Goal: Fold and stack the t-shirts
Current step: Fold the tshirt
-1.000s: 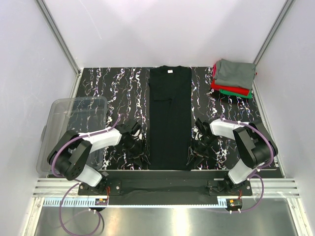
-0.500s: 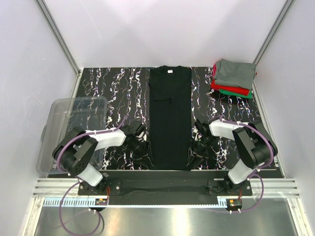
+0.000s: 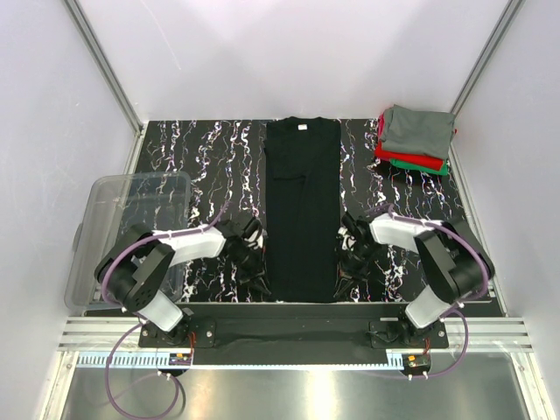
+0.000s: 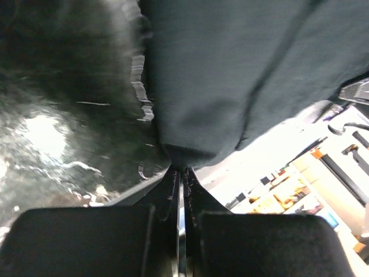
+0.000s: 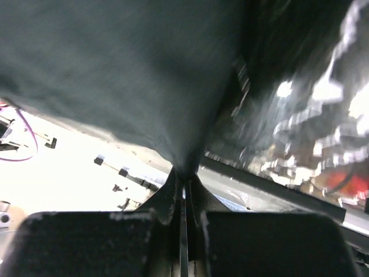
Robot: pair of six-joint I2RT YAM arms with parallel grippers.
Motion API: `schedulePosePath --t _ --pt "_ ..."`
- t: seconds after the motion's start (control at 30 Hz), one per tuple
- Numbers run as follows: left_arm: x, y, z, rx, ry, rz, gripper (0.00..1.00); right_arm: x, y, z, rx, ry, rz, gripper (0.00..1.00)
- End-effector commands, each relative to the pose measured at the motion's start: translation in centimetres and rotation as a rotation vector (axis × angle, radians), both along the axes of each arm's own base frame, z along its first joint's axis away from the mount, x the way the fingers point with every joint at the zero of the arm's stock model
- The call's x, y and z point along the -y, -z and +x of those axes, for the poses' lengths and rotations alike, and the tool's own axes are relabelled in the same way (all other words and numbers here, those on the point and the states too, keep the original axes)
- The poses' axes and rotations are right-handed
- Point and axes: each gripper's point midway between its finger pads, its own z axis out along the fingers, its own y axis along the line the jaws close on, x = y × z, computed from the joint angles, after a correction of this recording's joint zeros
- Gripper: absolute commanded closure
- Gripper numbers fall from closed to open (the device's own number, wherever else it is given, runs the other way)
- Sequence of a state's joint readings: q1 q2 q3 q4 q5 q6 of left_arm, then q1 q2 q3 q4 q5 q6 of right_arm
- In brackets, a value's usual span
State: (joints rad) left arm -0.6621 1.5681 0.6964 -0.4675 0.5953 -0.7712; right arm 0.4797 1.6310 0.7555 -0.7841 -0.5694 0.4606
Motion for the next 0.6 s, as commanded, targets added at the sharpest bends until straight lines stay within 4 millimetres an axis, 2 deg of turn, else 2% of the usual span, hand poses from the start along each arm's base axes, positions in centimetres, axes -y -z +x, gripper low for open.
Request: schedulePosePath --t 0.0,0.13,0.27,0.43,0.47,0.53,0.57 --pt "1.6 -4.4 3.8 0.192 0.023 -0.095 1.00 -0.3 -3.7 1.4 0.134 -0.004 0.079 1.00" --pt "1.6 -7.6 6.1 0.325 0.062 -0.106 1.00 0.4 -6.7 2.1 0.231 -0.038 0.107 1.00" --pt "1.6 -10.5 7.9 0.402 0.083 -0.107 1.00 0.0 -9.5 5.0 0.398 -0.072 0.133 1.00" --pt "1.4 -11.9 10.3 0.458 0.077 -0.087 1.00 0.1 -11.0 8.5 0.499 -0.050 0.118 1.00" --pt "1.4 -12.7 11.1 0.481 0.066 -0.090 1.00 0.4 -11.2 9.8 0.514 -0.028 0.112 1.00" --pt "1.3 -13.2 12.5 0.515 0.046 -0.068 1.00 0.9 -11.4 10.9 0.529 -0.015 0.105 1.00" --pt "1.4 -14.1 13.6 0.548 0.032 -0.068 1.00 0.9 -11.5 11.8 0.543 -0.011 0.103 1.00"
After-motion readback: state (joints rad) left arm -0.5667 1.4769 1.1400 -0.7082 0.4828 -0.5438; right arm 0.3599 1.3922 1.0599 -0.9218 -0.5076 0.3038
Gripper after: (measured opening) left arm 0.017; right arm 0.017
